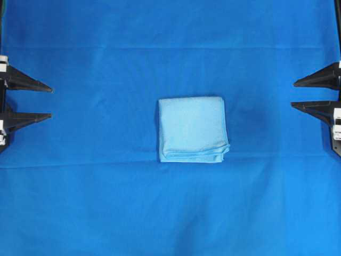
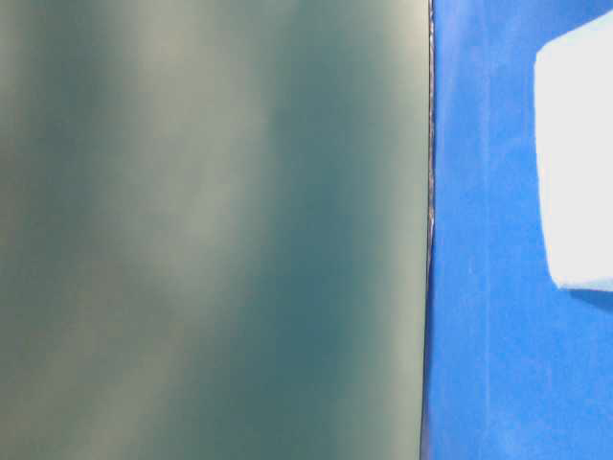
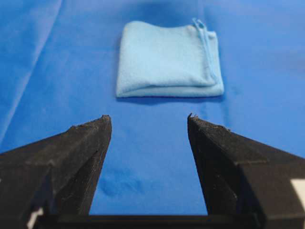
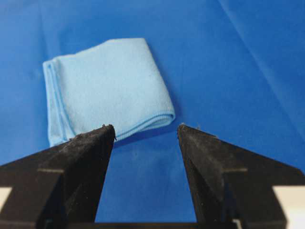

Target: Fold the light blue towel.

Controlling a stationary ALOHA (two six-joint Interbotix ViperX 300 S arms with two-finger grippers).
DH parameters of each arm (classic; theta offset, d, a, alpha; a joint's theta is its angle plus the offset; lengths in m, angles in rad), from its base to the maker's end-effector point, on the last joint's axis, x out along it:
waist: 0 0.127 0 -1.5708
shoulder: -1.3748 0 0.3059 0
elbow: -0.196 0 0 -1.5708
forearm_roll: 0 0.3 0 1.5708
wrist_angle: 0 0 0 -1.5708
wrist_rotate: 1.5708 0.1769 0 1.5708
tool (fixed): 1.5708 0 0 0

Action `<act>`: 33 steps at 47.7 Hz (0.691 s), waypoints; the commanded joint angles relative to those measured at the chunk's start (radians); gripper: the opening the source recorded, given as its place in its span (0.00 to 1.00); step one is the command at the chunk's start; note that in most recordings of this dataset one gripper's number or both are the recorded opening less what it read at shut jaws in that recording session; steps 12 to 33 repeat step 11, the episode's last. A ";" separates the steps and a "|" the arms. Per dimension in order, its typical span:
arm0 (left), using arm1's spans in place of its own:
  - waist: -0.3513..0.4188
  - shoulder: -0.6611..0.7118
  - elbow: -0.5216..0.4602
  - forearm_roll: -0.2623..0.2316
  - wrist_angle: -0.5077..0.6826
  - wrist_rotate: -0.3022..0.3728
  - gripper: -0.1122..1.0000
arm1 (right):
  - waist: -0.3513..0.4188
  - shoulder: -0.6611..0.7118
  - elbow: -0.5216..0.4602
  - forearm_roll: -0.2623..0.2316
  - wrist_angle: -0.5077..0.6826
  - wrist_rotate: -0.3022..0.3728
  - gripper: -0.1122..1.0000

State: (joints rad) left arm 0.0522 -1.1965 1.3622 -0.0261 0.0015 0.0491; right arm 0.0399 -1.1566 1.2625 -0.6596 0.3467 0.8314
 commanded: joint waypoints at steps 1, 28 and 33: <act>0.003 0.011 -0.011 0.000 -0.005 -0.002 0.67 | 0.000 0.015 -0.009 0.002 -0.008 0.002 0.64; 0.003 0.009 -0.011 0.000 0.000 -0.002 0.67 | 0.000 0.015 -0.012 0.003 -0.006 0.002 0.64; 0.003 0.009 -0.011 0.000 0.000 -0.002 0.67 | 0.000 0.015 -0.012 0.003 -0.006 0.002 0.64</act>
